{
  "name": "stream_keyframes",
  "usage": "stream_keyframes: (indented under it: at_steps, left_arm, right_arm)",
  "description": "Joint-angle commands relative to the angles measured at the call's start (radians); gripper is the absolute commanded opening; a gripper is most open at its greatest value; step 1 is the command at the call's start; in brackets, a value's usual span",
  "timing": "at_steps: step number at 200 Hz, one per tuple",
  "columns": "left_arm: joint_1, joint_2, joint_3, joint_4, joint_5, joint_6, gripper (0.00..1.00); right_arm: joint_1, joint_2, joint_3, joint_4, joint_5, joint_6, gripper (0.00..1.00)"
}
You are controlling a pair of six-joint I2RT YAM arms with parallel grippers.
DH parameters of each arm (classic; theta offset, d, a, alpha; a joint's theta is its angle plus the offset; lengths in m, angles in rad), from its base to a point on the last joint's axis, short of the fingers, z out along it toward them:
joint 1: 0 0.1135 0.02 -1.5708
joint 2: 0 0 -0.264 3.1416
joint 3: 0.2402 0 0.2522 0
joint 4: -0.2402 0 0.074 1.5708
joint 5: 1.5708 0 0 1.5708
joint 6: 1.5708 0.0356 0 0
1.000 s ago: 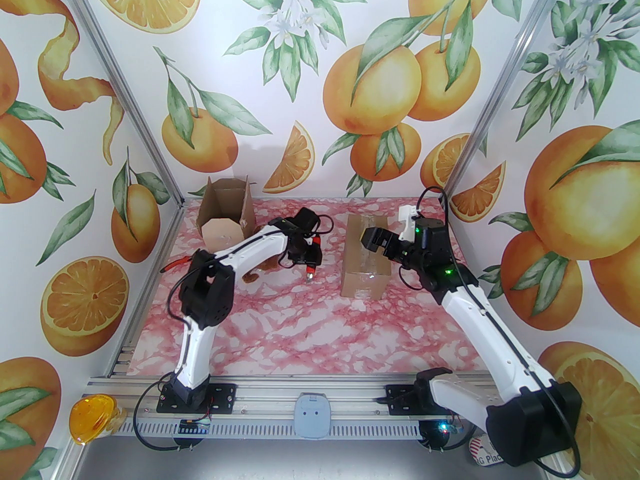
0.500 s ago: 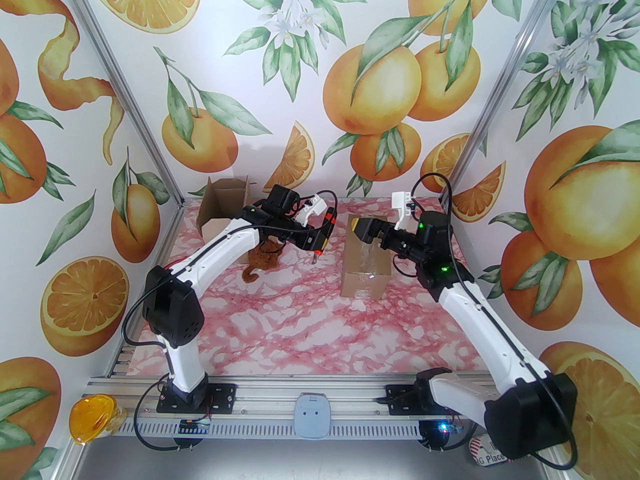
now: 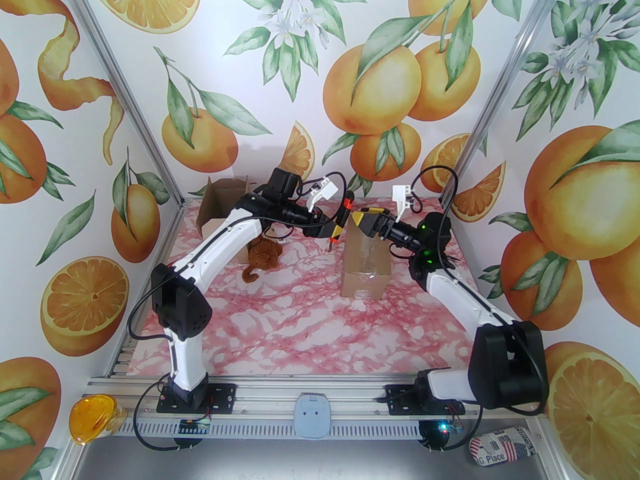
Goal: Unpack the express box
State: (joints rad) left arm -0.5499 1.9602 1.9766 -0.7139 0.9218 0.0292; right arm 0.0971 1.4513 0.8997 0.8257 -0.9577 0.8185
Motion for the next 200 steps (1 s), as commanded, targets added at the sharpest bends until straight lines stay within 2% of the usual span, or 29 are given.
stream_keyframes:
  at_steps: [1,27,70,94,142,200]
  left_arm:
    - [0.004,0.027,0.073,0.024,0.074,0.021,0.27]
    - [-0.016,0.046,0.117,0.011,0.107,0.027,0.27]
    - [-0.042,0.074,0.157,-0.006,0.157,0.021,0.27]
    - [-0.055,0.089,0.174,-0.01,0.172,0.014,0.27]
    - [-0.061,0.114,0.215,-0.022,0.199,0.001,0.26]
    - [-0.061,0.117,0.229,-0.055,0.213,-0.028,0.27]
  right_arm:
    - [-0.003,0.071,0.043,0.321,-0.072,0.183,0.9]
    - [-0.001,0.134,0.064,0.529,-0.076,0.345,0.86]
    - [0.001,0.162,0.073,0.573,-0.11,0.393,0.86]
    - [0.007,0.175,0.085,0.606,-0.132,0.431,0.83]
    - [0.006,0.176,0.074,0.621,-0.141,0.438,0.68]
    - [0.006,0.167,0.065,0.621,-0.118,0.428,0.44]
